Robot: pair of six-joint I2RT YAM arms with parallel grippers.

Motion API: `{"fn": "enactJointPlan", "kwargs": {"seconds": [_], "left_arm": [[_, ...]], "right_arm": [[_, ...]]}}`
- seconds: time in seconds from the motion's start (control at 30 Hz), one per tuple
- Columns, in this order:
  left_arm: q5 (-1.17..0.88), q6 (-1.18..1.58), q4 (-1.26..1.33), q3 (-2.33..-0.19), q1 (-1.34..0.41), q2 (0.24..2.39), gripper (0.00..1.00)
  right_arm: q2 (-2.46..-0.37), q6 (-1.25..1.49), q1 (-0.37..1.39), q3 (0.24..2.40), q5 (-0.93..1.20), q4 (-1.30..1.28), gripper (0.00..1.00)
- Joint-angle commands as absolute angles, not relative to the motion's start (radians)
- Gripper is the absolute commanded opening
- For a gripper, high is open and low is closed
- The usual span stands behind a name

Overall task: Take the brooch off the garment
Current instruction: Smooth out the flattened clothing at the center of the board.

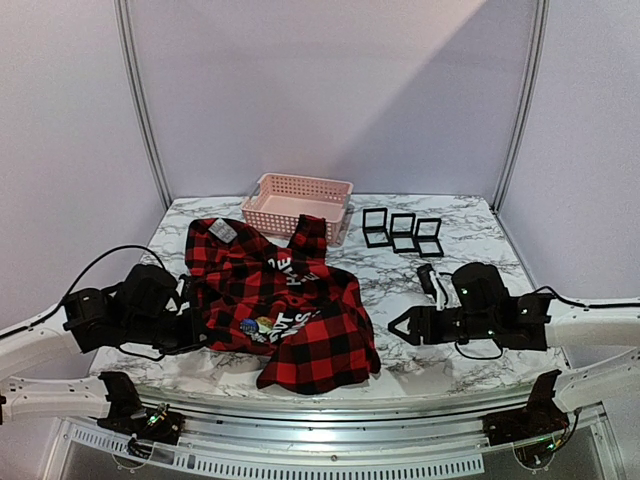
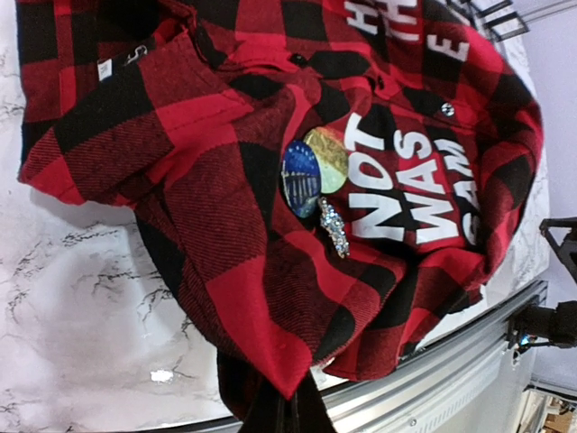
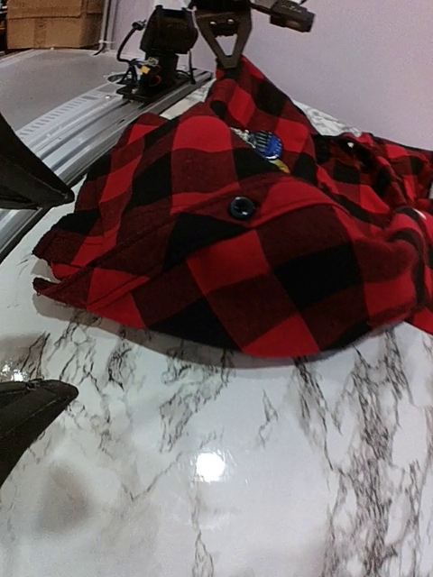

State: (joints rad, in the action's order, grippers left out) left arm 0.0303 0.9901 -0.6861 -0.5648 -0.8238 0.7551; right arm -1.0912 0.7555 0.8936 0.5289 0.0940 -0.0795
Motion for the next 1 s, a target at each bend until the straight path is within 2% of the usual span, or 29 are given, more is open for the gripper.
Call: {"fn": "enactJointPlan", "kwargs": {"seconds": [0.0,0.23,0.33,0.73,0.83,0.97], "left_arm": [[0.008,0.958,-0.677,-0.566,-0.807,0.800,0.00],[0.008,0.946,-0.669,-0.576,-0.800,0.817,0.00],[0.008,0.944,-0.670,-0.572,-0.796,0.815,0.00],[-0.023,0.933,-0.669,-0.574,-0.778,0.817,0.00],[-0.024,0.933,-0.665,-0.578,-0.776,0.816,0.00],[-0.030,0.930,-0.665,-0.578,-0.772,0.822,0.00]], "right_arm": [[-1.215,0.746,0.952,0.550,0.150,0.037,0.64],[-1.424,0.764,1.002,0.625,0.151,0.081,0.67],[-1.444,0.762,1.002,0.627,0.164,0.103,0.66],[-1.513,0.753,1.013,0.662,0.166,0.113,0.55],[-1.531,0.756,1.019,0.678,0.148,0.107,0.45],[-1.542,0.777,1.020,0.710,0.068,0.053,0.15]]}}
